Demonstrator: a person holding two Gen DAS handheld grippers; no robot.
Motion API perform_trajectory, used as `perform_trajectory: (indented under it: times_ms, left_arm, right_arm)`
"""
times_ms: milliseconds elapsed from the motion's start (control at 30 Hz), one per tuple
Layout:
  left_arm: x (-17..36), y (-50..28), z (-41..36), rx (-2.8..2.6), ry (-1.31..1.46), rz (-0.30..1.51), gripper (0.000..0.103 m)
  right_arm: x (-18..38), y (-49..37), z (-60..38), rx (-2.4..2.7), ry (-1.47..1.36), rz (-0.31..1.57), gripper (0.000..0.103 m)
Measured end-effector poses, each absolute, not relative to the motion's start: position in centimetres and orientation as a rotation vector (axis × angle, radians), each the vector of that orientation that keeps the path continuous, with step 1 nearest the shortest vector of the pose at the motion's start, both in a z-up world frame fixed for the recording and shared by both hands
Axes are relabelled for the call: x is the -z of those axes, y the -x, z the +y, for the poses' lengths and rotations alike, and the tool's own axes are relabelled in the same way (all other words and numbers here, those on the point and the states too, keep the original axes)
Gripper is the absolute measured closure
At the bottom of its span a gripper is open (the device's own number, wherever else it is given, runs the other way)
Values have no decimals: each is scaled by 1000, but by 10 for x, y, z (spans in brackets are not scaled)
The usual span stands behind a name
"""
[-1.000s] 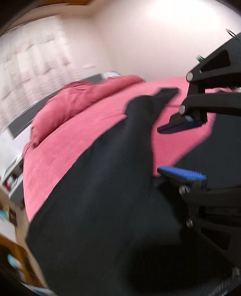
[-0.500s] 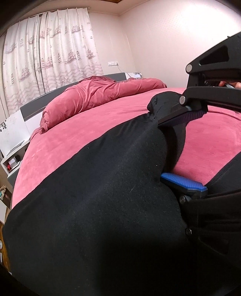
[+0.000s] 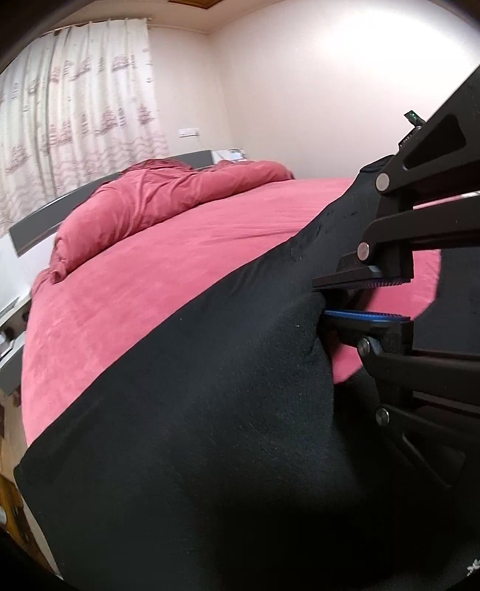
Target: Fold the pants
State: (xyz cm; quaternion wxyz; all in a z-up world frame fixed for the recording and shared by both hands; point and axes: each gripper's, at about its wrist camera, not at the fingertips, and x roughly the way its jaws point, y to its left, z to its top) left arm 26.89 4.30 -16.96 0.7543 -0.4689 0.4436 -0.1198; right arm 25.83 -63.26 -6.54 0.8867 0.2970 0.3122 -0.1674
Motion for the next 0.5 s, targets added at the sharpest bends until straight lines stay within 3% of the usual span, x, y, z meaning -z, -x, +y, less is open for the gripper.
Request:
perform_trajectory:
  times_ms: [367, 433, 500]
  left_arm:
    - [195, -256, 23, 257, 814, 1081, 89]
    - [188, -251, 22, 248, 766, 1068, 76]
    - [184, -247, 22, 256, 765, 1065, 73]
  right_arm:
    - [188, -189, -659, 521, -834, 791, 94]
    - [189, -187, -661, 527, -854, 772, 94]
    - [182, -188, -662, 524, -836, 776, 94]
